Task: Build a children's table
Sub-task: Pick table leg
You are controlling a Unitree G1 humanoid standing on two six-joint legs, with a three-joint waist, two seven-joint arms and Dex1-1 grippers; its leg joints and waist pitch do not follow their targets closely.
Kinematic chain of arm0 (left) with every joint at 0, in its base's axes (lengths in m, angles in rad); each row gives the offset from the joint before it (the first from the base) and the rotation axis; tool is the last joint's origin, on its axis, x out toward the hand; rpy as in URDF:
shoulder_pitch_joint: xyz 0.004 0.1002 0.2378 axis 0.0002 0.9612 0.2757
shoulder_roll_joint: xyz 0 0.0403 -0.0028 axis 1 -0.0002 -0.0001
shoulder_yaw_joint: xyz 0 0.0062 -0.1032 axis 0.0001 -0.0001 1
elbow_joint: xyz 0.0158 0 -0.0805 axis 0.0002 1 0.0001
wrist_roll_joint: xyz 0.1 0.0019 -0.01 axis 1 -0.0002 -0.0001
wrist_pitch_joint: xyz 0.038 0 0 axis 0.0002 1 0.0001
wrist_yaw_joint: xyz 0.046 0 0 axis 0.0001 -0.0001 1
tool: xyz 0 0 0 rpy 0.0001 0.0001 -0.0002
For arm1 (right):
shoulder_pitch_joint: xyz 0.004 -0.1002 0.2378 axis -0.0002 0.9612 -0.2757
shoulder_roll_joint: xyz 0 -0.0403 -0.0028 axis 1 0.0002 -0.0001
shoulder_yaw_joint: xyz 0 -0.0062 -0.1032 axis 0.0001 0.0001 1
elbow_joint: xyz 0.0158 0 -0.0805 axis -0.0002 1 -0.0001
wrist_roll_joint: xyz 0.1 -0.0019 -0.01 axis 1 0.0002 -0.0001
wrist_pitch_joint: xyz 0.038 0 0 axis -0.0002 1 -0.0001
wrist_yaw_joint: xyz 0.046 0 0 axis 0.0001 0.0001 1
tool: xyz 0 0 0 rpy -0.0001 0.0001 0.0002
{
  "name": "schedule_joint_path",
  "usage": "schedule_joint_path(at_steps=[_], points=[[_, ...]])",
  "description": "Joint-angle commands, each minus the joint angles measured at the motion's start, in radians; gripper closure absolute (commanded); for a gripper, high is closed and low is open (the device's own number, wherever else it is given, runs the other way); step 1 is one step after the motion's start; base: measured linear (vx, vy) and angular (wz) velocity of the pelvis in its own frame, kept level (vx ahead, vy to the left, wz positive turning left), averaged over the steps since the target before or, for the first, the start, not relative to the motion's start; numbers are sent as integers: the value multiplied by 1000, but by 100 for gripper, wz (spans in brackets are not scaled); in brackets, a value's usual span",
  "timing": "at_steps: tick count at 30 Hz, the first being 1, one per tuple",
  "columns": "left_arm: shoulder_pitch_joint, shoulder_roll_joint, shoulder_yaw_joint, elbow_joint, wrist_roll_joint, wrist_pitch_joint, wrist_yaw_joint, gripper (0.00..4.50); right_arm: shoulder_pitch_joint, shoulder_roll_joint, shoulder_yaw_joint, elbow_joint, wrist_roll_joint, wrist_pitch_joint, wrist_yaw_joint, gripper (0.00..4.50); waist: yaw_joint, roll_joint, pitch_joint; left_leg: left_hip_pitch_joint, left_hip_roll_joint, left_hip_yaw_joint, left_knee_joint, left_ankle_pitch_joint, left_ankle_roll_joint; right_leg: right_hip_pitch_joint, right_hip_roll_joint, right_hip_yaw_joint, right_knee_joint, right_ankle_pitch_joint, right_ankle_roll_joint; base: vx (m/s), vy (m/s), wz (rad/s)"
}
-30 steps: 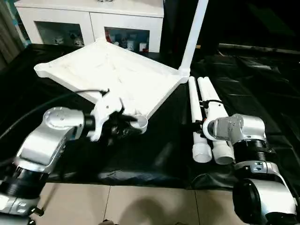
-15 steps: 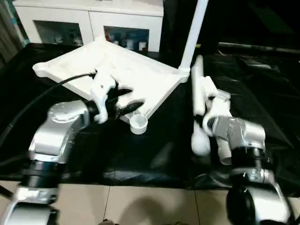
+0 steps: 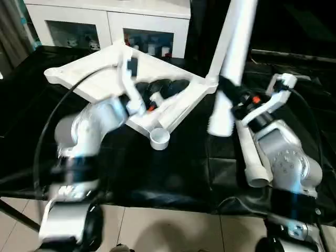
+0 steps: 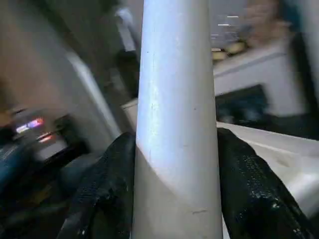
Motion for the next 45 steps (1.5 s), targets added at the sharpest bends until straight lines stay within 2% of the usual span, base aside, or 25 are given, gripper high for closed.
schedule_joint_path(at_steps=[1, 3, 4, 5, 8, 9, 13, 16, 19, 21, 27, 36, 38, 39, 45], points=[[-14, -5, 5, -9, -14, 20, 20, 0, 2, -12, 23, -41, 23, 14, 31, 266, 6, -6, -75, 9, 6, -7, -59, -180, 8, 55, -46, 30, -86, -289, -123, 0, 0, 0], [-30, -18, 6, -11, -23, 41, 43, 0, 16, -25, 66, -57, 19, 23, 65, 266, 7, -12, -75, 8, 6, -8, -58, -177, 6, 56, -46, 30, -86, -307, -112, 0, 0, 0], [-35, -24, 3, -11, -27, 47, 56, 0, 24, -36, 95, -64, 12, 24, 82, 266, 8, -10, -74, 8, 6, -8, -59, -177, 5, 55, -46, 31, -88, -310, -111, 0, 0, 0], [-39, -31, -4, -6, -23, 42, 67, 0, 33, -48, 137, -67, -14, 13, 95, 266, 8, -9, -75, 9, 8, -9, -59, -177, 3, 54, -46, 30, -89, -309, -107, 0, 0, 0], [-38, -40, -13, 1, -10, 25, 81, 0, 43, -67, 195, -56, -59, -6, 104, 266, 7, -10, -76, 8, 9, -11, -61, -176, -6, 54, -46, 29, -88, -299, -107, 0, 0, 0], [-35, -52, -11, 13, 6, 1, 104, 0, 46, -77, 237, -38, -102, -33, 103, 266, 7, -11, -76, 8, 9, -11, -61, -177, -8, 54, -46, 29, -87, -290, -109, 0, 0, 0], [-29, -66, -6, 28, 21, -25, 133, 0, 43, -88, 306, -19, -169, -74, 89, 266, 7, -14, -78, 6, 8, -12, -61, -172, -7, 57, -48, 30, -87, -278, -107, 0, 0, 0], [-23, -74, 2, 18, 7, -27, 138, 0, 32, -93, 346, 3, -220, -103, 58, 266, 6, -13, -78, 5, 10, -12, -60, -152, -4, 57, -47, 29, -80, -217, -129, 0, 0, 0], [-18, -77, 8, 8, -2, -13, 157, 0, 18, -84, 362, 24, -255, -124, 17, 266, 5, -14, -79, 5, 9, -11, -59, -151, 2, 58, -47, 29, -78, -201, -141, 0, 0, 0], [-15, -79, 11, 10, 9, -17, 189, 29, 9, -75, 371, 40, -280, -145, -10, 266, 5, -13, -80, 5, 10, -11, -58, -138, 4, 58, -46, 28, -75, -171, -149, 0, 0, 0], [-8, -96, 25, 29, 6, -30, 216, 78, -3, -69, 419, 71, -326, -186, -25, 266, 3, -10, -81, 5, 10, -10, -57, -120, 16, 61, -45, 28, -70, -112, -165, 0, 0, 0], [-7, -105, 15, 48, 26, -57, 259, 168, -25, -54, 436, 103, -348, -221, -45, 266, 2, -8, -80, 7, 12, -11, -58, -141, 12, 61, -46, 29, -71, -126, -164, 0, 0, 0], [-9, -103, 17, 55, 32, -63, 264, 168, -27, -53, 436, 107, -351, -224, -49, 266, 2, -9, -80, 7, 12, -11, -58, -148, 11, 61, -46, 29, -73, -131, -159, 0, 0, 0], [-10, -102, 17, 58, 33, -64, 263, 187, -27, -54, 436, 109, -351, -226, -50, 266, 2, -9, -80, 6, 11, -11, -59, -146, 10, 62, -46, 29, -73, -137, -155, 0, 0, 0], [-10, -99, 19, 65, 37, -82, 278, 220, -35, -51, 439, 118, -357, -233, -55, 266, 2, -9, -81, 6, 11, -11, -57, -142, 11, 62, -46, 29, -72, -130, -156, 0, 0, 0]])
